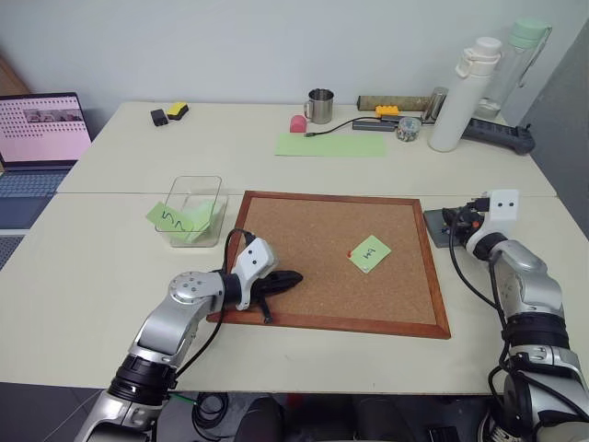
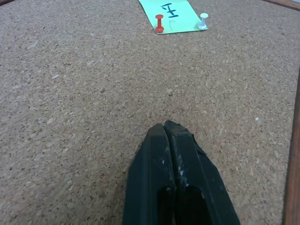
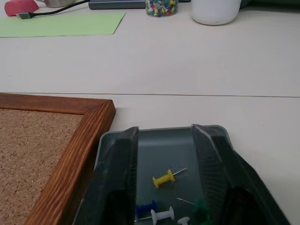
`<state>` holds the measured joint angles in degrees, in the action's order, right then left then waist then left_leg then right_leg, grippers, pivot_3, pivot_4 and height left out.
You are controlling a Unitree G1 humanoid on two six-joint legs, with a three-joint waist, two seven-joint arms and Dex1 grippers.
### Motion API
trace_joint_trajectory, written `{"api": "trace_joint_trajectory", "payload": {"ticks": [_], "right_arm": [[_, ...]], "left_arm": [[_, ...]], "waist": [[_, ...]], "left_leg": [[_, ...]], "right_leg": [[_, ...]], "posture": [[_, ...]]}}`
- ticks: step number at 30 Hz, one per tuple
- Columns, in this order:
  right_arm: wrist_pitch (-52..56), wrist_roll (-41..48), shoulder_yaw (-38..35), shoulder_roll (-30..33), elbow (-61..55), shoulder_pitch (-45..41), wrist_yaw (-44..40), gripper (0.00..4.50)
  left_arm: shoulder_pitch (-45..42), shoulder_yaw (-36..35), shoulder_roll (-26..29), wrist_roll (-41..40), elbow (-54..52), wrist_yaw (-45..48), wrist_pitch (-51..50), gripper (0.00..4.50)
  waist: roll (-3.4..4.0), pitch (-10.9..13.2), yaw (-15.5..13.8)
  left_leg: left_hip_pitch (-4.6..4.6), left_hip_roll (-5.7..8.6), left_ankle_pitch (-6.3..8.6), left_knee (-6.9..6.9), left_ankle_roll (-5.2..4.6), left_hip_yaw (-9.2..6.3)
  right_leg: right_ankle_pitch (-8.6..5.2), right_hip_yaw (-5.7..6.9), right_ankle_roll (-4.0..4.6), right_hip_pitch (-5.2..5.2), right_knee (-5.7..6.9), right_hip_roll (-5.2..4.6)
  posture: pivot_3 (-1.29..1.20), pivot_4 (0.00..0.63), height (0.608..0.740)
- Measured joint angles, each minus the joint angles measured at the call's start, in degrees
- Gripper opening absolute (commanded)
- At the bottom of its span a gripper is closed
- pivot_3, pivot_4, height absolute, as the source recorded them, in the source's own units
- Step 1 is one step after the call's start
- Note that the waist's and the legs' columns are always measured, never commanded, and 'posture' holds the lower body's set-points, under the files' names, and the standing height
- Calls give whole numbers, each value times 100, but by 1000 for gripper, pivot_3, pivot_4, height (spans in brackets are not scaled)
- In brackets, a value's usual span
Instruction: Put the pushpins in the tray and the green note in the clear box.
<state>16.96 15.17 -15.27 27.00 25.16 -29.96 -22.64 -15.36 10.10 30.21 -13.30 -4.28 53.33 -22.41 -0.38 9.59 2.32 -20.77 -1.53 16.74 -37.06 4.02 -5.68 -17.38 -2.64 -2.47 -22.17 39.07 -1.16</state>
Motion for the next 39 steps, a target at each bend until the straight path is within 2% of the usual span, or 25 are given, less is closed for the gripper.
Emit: {"api": "trace_joint_trajectory", "payload": {"ticks": [1,4,8,12,17,20,24,33,39], "right_arm": [[-19,0,0,12,0,-4,-8,2892],[-25,26,4,27,-198,78,-156,2892],[164,483,121,10,-1412,639,-809,2892],[593,1014,589,129,-2888,1554,-1607,2892],[926,1287,1167,178,-3972,2172,-2009,2892],[978,1250,1497,9,-4117,2250,-1952,2892],[855,750,1985,-122,-3941,2235,-1783,2892],[591,170,2280,-281,-3410,1995,-1630,2892],[581,180,2249,-417,-3334,1970,-1565,1860]], "left_arm": [[1,0,0,-8,-3,-9,-12,0],[4,-8,0,-16,-26,-23,-63,0],[0,-29,-1,-24,-46,-21,-85,0],[18,-40,26,-35,-43,-7,-82,0],[-21,-35,39,-36,11,24,-73,0],[-45,-33,40,-36,32,58,-73,0],[-80,-19,39,-31,52,112,-78,0],[-105,-19,41,-10,69,126,-81,0],[-100,-20,41,-11,63,115,-86,0]], "waist": [[0,0,0],[0,0,4],[0,0,4],[0,0,-14],[2,0,-9],[1,0,-9],[0,0,-25],[0,0,-30],[0,0,-29]], "left_leg": [[0,0,0,0,0,0],[0,0,0,0,0,0],[-3,-3,0,1,0,-5],[-2,-2,0,0,0,-14],[2,1,0,-3,0,-14],[1,1,0,-3,0,-15],[0,2,0,-3,0,-15],[0,2,0,-2,1,-18],[0,2,0,-2,0,-18]], "right_leg": [[0,0,0,0,0,0],[0,0,0,0,1,0],[0,4,0,0,0,2],[0,10,0,3,-1,2],[0,8,-1,6,1,1],[0,9,-1,6,1,2],[0,11,-1,5,-3,1],[0,13,-1,4,-2,2],[0,12,-1,4,-1,2]], "posture": [[0,150,740],[0,150,740],[0,150,740],[0,150,740],[0,150,740],[0,150,740],[0,150,740],[0,150,740],[0,150,740]]}}
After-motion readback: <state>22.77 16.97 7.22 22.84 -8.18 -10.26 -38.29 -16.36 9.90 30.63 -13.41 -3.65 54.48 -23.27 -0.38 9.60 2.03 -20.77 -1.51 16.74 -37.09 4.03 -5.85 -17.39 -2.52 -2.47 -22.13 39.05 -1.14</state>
